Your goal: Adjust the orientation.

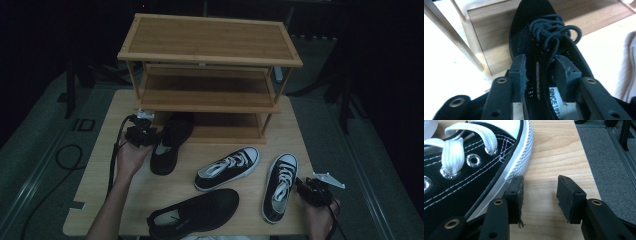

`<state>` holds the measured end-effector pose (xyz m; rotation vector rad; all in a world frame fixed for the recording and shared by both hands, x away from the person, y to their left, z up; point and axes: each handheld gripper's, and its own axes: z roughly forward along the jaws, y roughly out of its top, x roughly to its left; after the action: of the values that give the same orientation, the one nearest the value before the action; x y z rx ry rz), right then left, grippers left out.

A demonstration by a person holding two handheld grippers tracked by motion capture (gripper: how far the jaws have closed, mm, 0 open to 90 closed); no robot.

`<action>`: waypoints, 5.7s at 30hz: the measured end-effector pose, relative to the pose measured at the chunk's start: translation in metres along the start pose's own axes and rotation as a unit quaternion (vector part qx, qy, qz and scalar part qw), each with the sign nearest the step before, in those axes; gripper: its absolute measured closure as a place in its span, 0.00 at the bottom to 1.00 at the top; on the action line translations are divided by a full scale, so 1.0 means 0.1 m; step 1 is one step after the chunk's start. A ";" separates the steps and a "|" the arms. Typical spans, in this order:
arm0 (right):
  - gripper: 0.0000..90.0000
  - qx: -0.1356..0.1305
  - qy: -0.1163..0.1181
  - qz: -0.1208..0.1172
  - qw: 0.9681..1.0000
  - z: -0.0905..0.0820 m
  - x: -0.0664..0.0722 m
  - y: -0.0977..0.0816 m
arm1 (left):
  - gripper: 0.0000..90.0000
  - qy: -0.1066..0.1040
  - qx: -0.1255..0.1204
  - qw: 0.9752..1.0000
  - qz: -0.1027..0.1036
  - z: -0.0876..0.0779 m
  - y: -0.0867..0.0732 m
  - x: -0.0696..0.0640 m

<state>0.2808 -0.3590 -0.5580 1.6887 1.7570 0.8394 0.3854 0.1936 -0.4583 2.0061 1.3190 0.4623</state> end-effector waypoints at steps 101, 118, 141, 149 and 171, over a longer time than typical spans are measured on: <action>0.62 0.000 0.001 0.000 1.000 0.00 0.00 0.00 | 1.00 -0.014 0.057 0.998 0.027 0.25 -0.54 -0.40; 0.62 0.000 0.002 -0.001 1.000 0.00 -0.01 0.00 | 1.00 0.019 0.051 0.998 0.029 0.51 -0.25 -0.39; 0.62 0.000 0.004 -0.001 1.000 0.00 -0.01 0.00 | 0.89 0.009 0.038 0.999 0.021 0.48 -0.18 -0.38; 0.61 0.000 0.002 0.001 1.000 0.00 -0.01 0.00 | 0.76 -0.048 0.027 0.997 0.056 0.21 -0.21 -0.53; 0.61 0.000 0.000 0.004 1.000 -0.01 0.00 -0.01 | 0.63 -0.085 0.036 0.991 0.098 -0.36 -0.38 -0.53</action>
<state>0.2799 -0.3592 -0.5581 1.6968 1.7510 0.8433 0.3151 0.1681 -0.4560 2.1938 1.0545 0.3263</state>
